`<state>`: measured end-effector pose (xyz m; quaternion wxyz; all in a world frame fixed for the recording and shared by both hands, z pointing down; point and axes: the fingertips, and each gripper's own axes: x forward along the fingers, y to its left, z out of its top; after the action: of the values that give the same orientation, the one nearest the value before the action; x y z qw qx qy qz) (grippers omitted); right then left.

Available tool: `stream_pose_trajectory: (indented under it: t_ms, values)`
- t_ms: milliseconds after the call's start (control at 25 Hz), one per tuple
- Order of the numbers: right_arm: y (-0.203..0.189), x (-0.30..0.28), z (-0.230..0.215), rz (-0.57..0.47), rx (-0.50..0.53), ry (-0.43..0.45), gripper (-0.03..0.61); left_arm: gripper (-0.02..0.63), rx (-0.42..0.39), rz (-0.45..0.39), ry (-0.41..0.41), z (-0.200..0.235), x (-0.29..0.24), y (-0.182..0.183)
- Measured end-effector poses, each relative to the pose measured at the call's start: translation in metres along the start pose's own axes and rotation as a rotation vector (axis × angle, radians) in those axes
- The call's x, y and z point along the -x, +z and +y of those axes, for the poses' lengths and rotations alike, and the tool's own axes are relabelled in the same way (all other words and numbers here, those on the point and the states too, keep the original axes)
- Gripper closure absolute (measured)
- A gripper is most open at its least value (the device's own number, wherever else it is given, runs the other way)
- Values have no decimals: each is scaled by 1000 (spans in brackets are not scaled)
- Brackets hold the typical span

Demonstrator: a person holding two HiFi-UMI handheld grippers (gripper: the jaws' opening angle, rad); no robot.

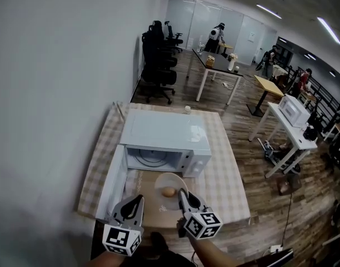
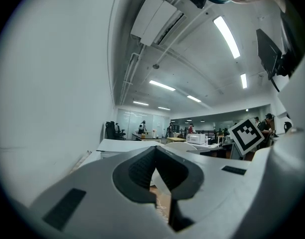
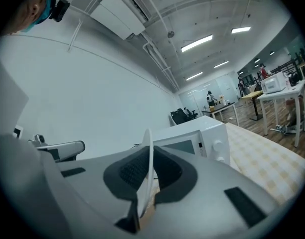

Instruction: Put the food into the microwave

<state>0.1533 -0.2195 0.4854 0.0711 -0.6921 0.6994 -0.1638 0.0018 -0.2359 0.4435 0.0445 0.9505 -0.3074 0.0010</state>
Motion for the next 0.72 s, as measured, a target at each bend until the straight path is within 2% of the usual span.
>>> stream_pose_trajectory:
  t_ms: [400,720]
  values:
    - [-24,-59,-47,71,-63,-4,552,606,26,51,50,16,-48,-20]
    - [-47,-108,-70,105,-122,-23,552,606,14,90,90,30,-74,-33]
